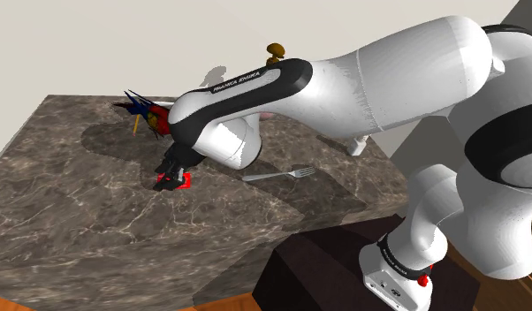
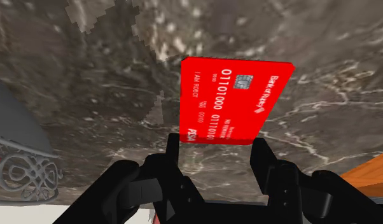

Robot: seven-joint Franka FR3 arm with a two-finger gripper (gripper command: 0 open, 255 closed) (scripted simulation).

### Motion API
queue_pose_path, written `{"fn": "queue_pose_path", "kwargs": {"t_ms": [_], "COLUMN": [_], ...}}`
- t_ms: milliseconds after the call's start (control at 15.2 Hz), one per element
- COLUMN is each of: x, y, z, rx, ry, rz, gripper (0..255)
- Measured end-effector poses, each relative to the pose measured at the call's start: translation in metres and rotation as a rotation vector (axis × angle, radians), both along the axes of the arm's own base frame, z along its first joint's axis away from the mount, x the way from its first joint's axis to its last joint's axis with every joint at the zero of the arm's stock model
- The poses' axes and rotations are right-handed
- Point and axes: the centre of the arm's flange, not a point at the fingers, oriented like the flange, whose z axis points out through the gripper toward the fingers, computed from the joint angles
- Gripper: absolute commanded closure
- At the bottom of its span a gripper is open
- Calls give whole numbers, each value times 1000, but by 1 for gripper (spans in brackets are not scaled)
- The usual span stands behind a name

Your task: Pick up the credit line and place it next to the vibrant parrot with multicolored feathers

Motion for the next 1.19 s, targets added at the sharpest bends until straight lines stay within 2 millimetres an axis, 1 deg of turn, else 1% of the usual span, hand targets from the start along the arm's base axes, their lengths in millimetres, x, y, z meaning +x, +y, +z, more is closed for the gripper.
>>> {"fn": "queue_pose_path", "kwargs": {"t_ms": [66, 132, 528, 660, 792, 924, 1188], "x": [0, 0, 0, -4, -10, -13, -14], "y": [0, 0, 0, -10, -21, -28, -29], "z": [0, 0, 0, 13, 31, 36, 38], "rx": [0, 0, 0, 0, 1, 1, 0], "ry": [0, 0, 0, 0, 0, 0, 0], "rz": [0, 0, 0, 0, -1, -1, 0], "gripper": [255, 0, 0, 0, 0, 0, 0]}}
